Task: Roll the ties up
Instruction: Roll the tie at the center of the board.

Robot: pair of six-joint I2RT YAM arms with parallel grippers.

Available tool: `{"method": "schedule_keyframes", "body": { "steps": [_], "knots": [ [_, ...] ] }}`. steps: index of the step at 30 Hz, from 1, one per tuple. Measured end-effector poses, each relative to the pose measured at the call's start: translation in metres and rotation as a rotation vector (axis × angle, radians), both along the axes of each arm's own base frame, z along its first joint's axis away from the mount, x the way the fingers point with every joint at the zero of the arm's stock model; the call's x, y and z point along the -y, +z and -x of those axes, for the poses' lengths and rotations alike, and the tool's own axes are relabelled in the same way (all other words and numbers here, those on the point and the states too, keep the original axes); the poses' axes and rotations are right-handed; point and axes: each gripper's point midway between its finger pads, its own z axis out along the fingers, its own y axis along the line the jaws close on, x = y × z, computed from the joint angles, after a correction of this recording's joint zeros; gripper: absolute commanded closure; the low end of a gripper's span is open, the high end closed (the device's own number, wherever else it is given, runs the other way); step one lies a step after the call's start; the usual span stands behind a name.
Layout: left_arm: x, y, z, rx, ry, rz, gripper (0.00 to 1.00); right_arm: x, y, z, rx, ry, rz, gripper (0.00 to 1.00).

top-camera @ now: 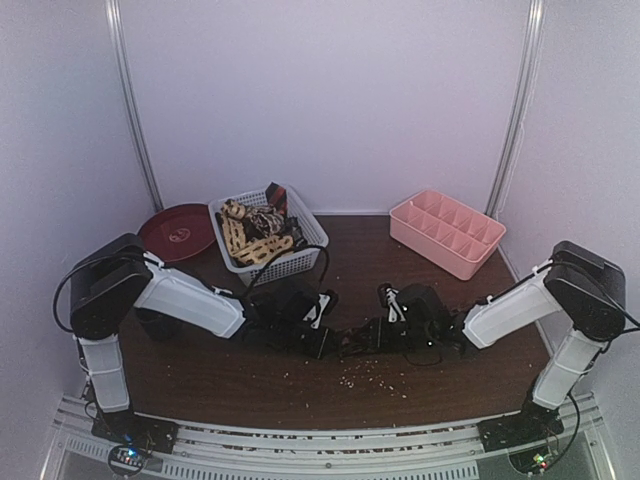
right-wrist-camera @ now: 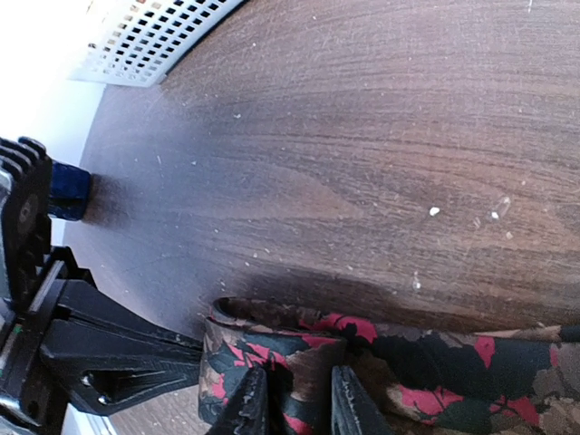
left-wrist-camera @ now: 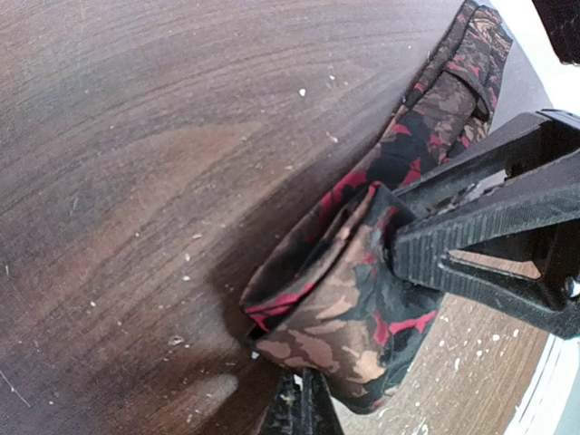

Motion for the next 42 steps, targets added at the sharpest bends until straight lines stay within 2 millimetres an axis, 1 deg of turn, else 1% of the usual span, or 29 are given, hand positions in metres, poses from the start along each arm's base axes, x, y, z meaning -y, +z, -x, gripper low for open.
{"method": "schedule_keyframes", "body": {
  "steps": [4, 8, 14, 16, 20, 24, 26, 33, 40, 42],
  "knots": [
    [-0.003, -0.002, -0.002, 0.008, 0.013, -0.013, 1.0, -0.001, 0.001, 0.001, -0.013, -0.007, -0.035, 0.76],
    [-0.014, -0.008, -0.006, 0.027, 0.051, -0.057, 1.0, -0.006, 0.001, 0.003, -0.037, -0.004, -0.073, 0.76],
    [-0.044, -0.009, -0.007, 0.032, 0.112, -0.092, 1.0, -0.011, -0.001, 0.006, -0.065, 0.003, -0.1, 0.76],
    [-0.05, -0.009, -0.006, 0.025, 0.121, -0.086, 1.0, -0.014, -0.001, 0.005, -0.073, 0.008, -0.104, 0.76],
    [-0.047, -0.008, -0.004, 0.013, 0.117, -0.034, 1.0, -0.023, 0.0, 0.003, -0.08, 0.029, -0.094, 0.75],
    [-0.043, -0.008, -0.002, 0.001, 0.115, 0.002, 1.0, -0.035, 0.0, -0.005, -0.076, 0.06, -0.065, 0.73],
    [-0.041, -0.008, -0.003, 0.001, 0.116, 0.011, 1.0, -0.037, -0.001, -0.006, -0.071, 0.071, -0.051, 0.73],
    [-0.033, -0.008, -0.008, 0.01, 0.125, 0.044, 1.0, -0.032, -0.005, -0.005, -0.061, 0.082, -0.012, 0.68],
    [-0.034, -0.008, -0.011, 0.018, 0.143, 0.049, 1.0, -0.022, -0.001, -0.002, -0.049, 0.076, 0.015, 0.67],
    [-0.038, -0.008, -0.012, 0.022, 0.154, 0.044, 1.0, -0.021, 0.0, -0.002, -0.048, 0.075, 0.021, 0.69]
  ]
}}
